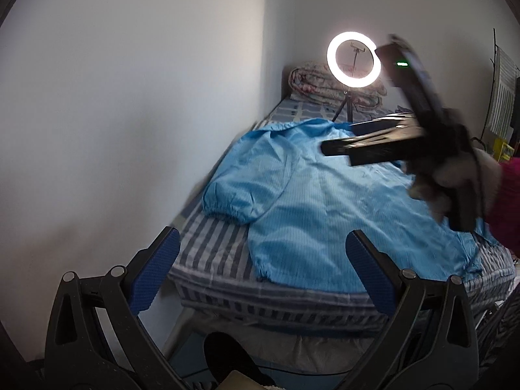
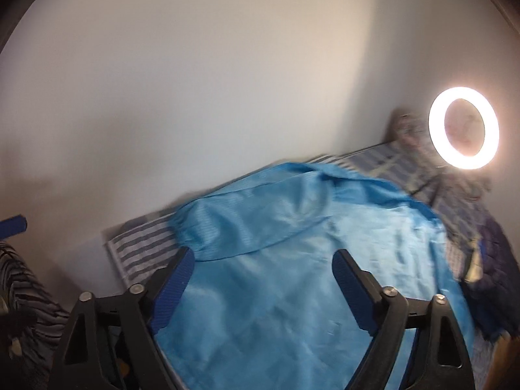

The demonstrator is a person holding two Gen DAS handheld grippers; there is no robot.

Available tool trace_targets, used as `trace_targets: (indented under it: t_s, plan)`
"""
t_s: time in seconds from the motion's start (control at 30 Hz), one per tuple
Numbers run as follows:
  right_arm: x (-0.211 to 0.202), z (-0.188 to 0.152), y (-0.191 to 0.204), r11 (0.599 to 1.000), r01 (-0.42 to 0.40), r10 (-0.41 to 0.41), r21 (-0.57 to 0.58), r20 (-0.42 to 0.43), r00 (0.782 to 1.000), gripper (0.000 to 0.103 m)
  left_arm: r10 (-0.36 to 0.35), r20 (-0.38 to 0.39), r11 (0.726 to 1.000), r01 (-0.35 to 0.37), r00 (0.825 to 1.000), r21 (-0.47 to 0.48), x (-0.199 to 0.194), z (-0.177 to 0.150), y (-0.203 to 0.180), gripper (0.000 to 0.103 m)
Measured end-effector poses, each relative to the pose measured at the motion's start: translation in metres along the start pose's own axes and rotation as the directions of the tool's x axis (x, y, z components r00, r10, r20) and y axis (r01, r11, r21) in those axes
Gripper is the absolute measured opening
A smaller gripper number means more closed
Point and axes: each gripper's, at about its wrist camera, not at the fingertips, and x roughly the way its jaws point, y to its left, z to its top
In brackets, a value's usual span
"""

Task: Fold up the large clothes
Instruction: 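Move both tools toward the spread light blue coat, then grasp the elastic sleeve cuff with the right tool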

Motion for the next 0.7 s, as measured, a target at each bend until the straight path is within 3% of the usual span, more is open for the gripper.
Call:
trace_targets:
  t_s: [0.07,0.17,0.27,0.5,0.7]
  plan:
    - [0.029,0.005,0.010,0.996,-0.091,0.091,-0.005,-0.058,0.994,0.060,0.000,-0.019,1.000,-0.001,1.000,-0.018,-0.001,-0.005,0.005,0.103]
    - [0.073,0.007,0.033,0.977,-0.210,0.204,-0.034,-0.129,0.971,0.059,0.011,-0.041,0.999,-0.013,0.999,-0.044,-0.001,-0.010,0.012,0.103]
    - [0.115,0.003,0.056,0.958,-0.280,0.261,-0.071,-0.200,0.944,0.057,0.030,-0.057,0.998,-0.033,0.998,-0.057,0.002,-0.011,0.018,0.103]
    - [0.193,-0.013,0.080,0.945,-0.322,0.286,-0.062,-0.324,0.902,0.057,0.040,-0.100,0.993,-0.051,0.994,-0.105,0.015,-0.013,0.031,0.103]
    - [0.233,-0.024,0.100,0.956,-0.269,0.206,-0.116,-0.387,0.899,0.057,0.046,-0.108,0.993,-0.057,0.993,-0.100,0.023,-0.015,0.034,0.103]
